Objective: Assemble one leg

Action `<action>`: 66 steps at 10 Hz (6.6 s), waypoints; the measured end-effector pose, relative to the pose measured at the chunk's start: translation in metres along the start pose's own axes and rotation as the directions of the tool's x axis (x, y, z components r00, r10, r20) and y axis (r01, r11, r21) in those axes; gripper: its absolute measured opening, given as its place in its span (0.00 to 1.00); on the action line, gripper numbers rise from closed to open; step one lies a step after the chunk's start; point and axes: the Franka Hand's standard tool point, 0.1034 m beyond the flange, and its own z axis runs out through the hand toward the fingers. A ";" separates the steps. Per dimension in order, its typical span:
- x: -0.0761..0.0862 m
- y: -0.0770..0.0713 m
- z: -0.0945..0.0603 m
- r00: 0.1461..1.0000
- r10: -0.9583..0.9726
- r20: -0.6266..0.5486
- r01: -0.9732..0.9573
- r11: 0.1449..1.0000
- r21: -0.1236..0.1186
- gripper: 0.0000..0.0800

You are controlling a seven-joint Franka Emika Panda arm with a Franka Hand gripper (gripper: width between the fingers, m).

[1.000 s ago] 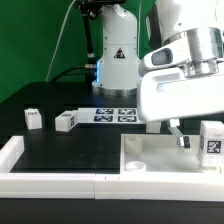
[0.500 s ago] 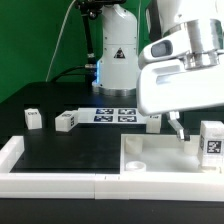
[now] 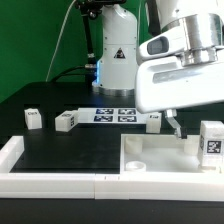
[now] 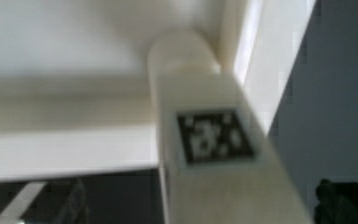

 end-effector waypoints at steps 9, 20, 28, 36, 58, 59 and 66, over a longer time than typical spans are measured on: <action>0.003 -0.002 0.005 0.958 -0.019 0.285 0.026 0.999 -0.022 0.80; 0.000 -0.004 0.006 0.683 0.718 0.134 -0.707 0.696 -0.127 0.36; 0.000 -0.015 0.007 0.407 0.908 0.095 -0.895 0.418 -0.157 0.76; -0.003 -0.007 0.016 0.970 0.004 0.242 0.022 0.994 -0.105 0.81; -0.006 -0.013 0.015 0.533 0.845 0.038 -0.828 0.530 -0.183 0.48; -0.006 -0.013 0.015 0.581 0.812 0.049 -0.795 0.580 -0.180 0.65; 0.004 -0.008 0.011 0.974 0.030 0.225 -0.004 0.993 -0.115 0.81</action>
Offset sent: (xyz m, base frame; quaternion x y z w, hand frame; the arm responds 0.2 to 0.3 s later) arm 0.0006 -0.0402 -0.0173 -0.0300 -0.0023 -0.0420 0.9987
